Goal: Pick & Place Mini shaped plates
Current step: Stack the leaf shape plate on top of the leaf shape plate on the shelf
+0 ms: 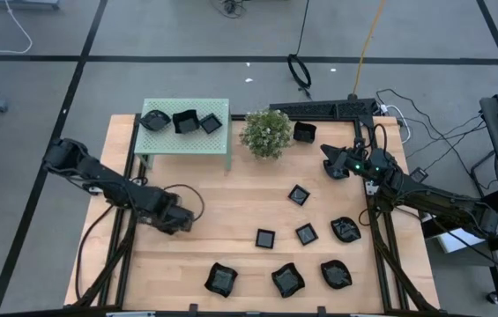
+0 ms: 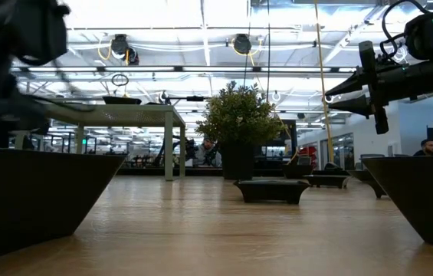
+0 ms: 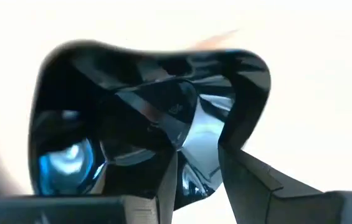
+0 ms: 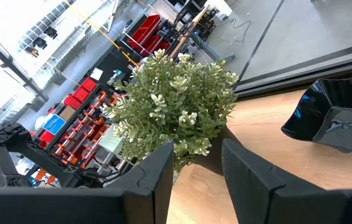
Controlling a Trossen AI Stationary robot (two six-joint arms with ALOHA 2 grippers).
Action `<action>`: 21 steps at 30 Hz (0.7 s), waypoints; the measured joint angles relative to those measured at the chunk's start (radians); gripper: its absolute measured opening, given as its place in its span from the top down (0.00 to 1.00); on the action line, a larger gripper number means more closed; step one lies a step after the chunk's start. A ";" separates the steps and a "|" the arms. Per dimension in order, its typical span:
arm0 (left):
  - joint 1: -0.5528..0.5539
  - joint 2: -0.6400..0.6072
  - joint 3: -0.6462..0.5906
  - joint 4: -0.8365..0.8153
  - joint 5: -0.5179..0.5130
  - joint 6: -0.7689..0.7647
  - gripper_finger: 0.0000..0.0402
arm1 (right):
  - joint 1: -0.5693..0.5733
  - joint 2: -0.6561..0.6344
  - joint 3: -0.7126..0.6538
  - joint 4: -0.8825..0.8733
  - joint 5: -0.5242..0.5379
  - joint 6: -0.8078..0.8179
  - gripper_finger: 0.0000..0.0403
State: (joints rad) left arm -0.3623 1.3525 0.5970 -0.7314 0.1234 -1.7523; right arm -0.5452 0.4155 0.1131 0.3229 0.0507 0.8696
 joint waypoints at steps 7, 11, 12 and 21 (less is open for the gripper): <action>0.068 0.001 -0.001 0.245 -0.202 0.257 0.68 | 0.000 0.000 0.000 0.000 0.000 0.000 0.69; 0.112 0.001 -0.001 0.256 -0.204 0.353 0.68 | 0.000 0.000 0.000 0.000 0.000 0.000 0.69; 0.121 0.001 0.002 0.255 -0.204 0.380 0.68 | 0.000 0.000 0.000 0.000 0.000 0.000 0.69; 0.142 0.000 0.081 0.312 -0.203 0.718 0.68 | 0.000 0.000 0.000 0.000 0.000 0.000 0.69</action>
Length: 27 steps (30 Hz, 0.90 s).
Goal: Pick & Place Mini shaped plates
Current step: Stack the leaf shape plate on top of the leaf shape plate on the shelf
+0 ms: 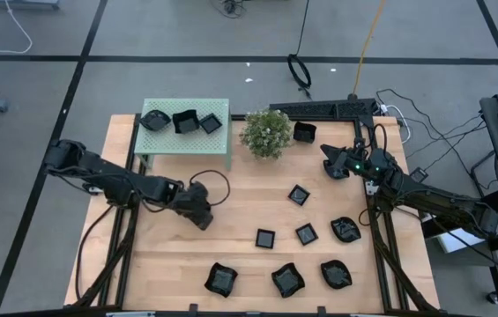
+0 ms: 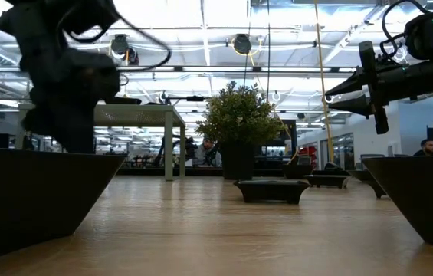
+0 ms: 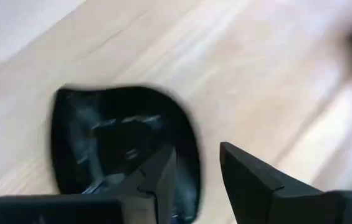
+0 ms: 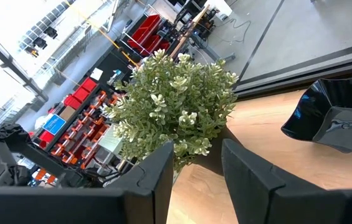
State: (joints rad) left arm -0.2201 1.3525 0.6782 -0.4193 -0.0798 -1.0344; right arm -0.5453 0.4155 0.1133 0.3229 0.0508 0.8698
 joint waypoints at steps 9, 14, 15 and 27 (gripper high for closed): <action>-0.040 0.003 0.003 -0.005 -0.019 -0.067 0.68 | 0.000 0.000 0.000 0.000 0.000 0.000 0.69; -0.042 0.039 0.002 0.003 -0.042 -0.034 0.68 | 0.000 0.000 0.000 0.000 0.000 0.000 0.69; -0.040 0.048 0.002 0.008 -0.042 -0.029 0.68 | 0.000 0.000 0.000 0.000 0.000 0.000 0.69; -0.027 0.148 0.002 0.001 -0.036 0.022 0.68 | 0.000 0.000 0.000 0.000 0.000 0.000 0.69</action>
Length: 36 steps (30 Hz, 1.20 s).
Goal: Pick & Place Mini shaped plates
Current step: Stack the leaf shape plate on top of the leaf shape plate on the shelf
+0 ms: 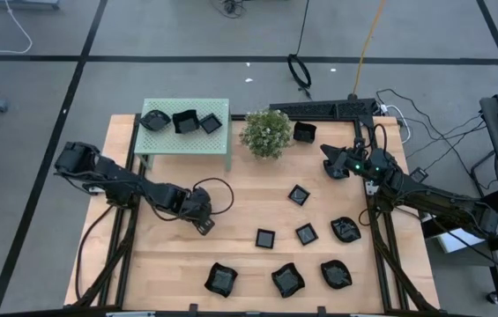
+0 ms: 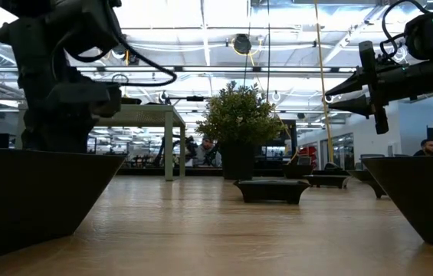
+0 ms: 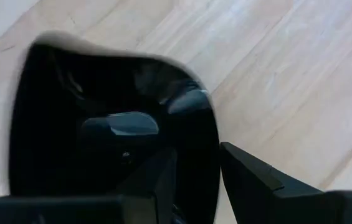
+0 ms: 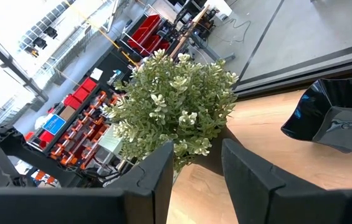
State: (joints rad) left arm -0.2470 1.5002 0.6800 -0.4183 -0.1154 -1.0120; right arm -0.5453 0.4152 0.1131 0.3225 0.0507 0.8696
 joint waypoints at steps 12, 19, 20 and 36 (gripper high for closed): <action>0.000 0.006 0.000 0.001 0.000 -0.016 0.94 | 0.000 0.000 0.000 0.000 0.000 0.000 0.69; 0.008 -0.032 0.000 0.009 0.003 -0.040 0.98 | 0.000 0.000 0.000 0.000 0.000 0.000 0.69; 0.013 -0.042 0.000 0.009 0.003 -0.040 0.99 | 0.000 0.000 0.000 0.000 0.000 0.000 0.69; 0.121 -0.136 0.000 0.032 0.135 -0.156 0.57 | 0.000 0.000 0.000 0.000 0.000 0.000 0.69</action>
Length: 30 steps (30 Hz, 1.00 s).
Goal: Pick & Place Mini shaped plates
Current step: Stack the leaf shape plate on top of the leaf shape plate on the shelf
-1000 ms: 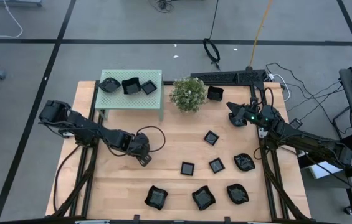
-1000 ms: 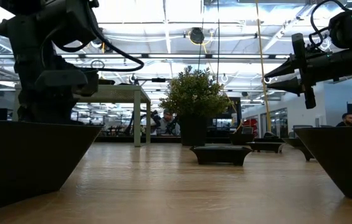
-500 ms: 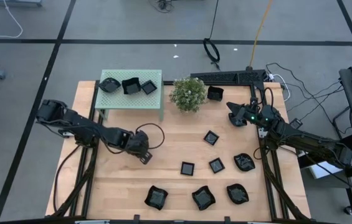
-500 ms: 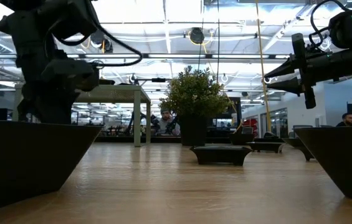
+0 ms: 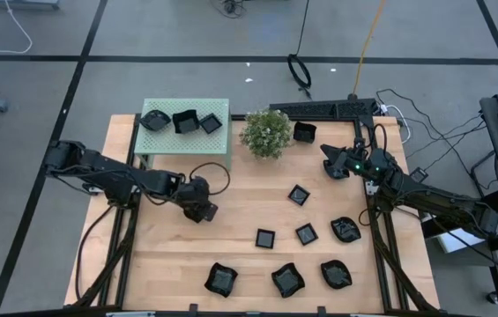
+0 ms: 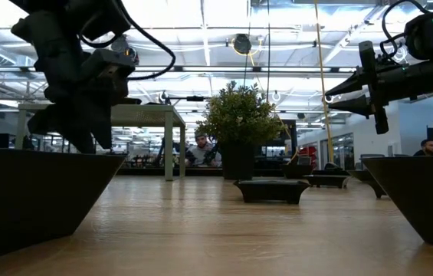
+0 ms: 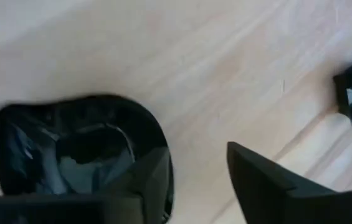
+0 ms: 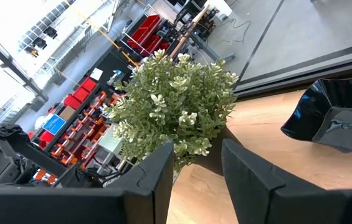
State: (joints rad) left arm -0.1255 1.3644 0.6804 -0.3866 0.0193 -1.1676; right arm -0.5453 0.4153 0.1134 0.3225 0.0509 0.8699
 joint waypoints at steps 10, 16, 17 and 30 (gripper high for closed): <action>-0.004 0.061 0.000 -0.019 0.006 -0.019 0.46 | 0.000 0.000 0.000 0.000 0.000 0.000 0.69; -0.004 0.095 0.000 -0.043 -0.030 0.072 0.46 | 0.000 0.000 0.000 0.000 0.000 0.000 0.69; -0.004 0.095 0.000 -0.051 -0.039 0.092 0.46 | 0.000 0.000 0.000 0.000 0.000 0.000 0.69; 0.009 0.096 0.130 -0.404 -0.212 0.348 0.46 | 0.000 0.000 0.000 0.000 0.000 0.000 0.69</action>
State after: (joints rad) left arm -0.1163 1.4605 0.8104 -0.7904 -0.1928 -0.8200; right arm -0.5449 0.4156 0.1131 0.3229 0.0509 0.8698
